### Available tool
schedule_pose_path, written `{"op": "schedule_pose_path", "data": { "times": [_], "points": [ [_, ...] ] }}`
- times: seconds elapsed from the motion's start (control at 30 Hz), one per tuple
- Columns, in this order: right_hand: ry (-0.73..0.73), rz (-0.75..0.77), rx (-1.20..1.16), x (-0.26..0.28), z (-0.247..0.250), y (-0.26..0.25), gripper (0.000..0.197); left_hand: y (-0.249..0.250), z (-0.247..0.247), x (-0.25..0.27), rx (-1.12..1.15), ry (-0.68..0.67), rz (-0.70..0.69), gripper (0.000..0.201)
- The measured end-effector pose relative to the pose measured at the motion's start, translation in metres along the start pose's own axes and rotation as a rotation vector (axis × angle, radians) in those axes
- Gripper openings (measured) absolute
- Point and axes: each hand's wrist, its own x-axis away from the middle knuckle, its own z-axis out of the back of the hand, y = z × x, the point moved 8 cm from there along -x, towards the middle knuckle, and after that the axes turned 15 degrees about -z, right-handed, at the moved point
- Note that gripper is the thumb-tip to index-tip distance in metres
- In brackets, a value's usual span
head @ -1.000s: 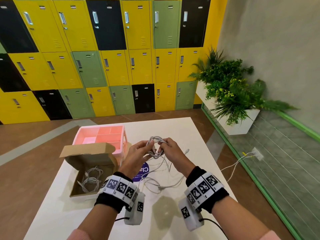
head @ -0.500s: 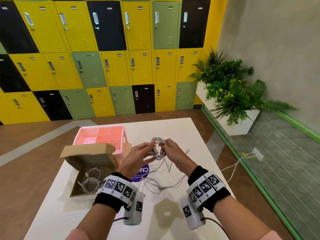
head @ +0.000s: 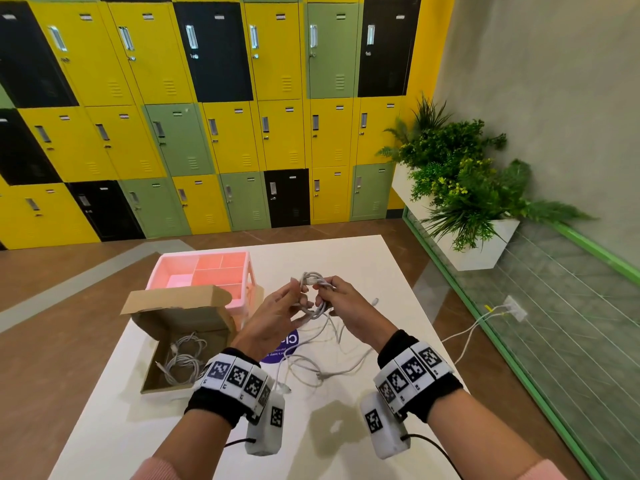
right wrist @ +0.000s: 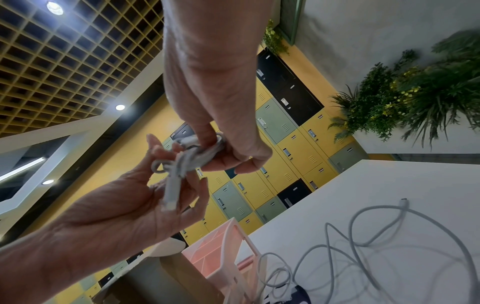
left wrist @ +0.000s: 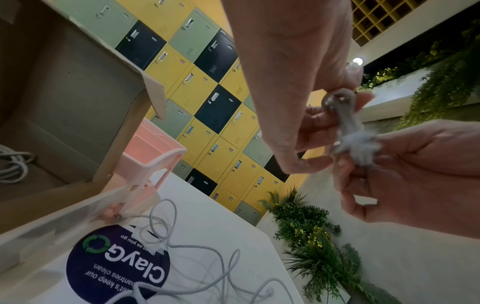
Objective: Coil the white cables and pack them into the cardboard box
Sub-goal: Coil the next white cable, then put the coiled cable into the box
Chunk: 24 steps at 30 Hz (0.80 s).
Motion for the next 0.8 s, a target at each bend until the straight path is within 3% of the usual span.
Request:
{"op": "schedule_pose_path", "data": {
  "times": [0.2, 0.3, 0.37, 0.67, 0.8],
  "points": [
    [-0.026, 0.039, -0.007, 0.003, 0.001, -0.006, 0.010, 0.005, -0.001, 0.001, -0.079, -0.087, -0.010, 0.025],
    [-0.005, 0.039, -0.005, 0.000, 0.004, -0.008, 0.011, 0.005, 0.002, 0.003, -0.146, -0.127, 0.016, 0.046],
    [-0.007, 0.047, -0.007, 0.000, 0.002, -0.008, 0.012, 0.004, 0.006, 0.008, -0.183, -0.115, 0.042, 0.053],
    [-0.077, -0.037, 0.181, 0.001, -0.033, 0.021, 0.026, 0.014, 0.060, 0.048, -0.360, -0.014, 0.111, 0.046],
    [-0.210, -0.088, 0.240, 0.005, -0.072, 0.043, 0.008, 0.011, 0.091, 0.077, -0.443, 0.028, 0.160, 0.037]
  ]
}}
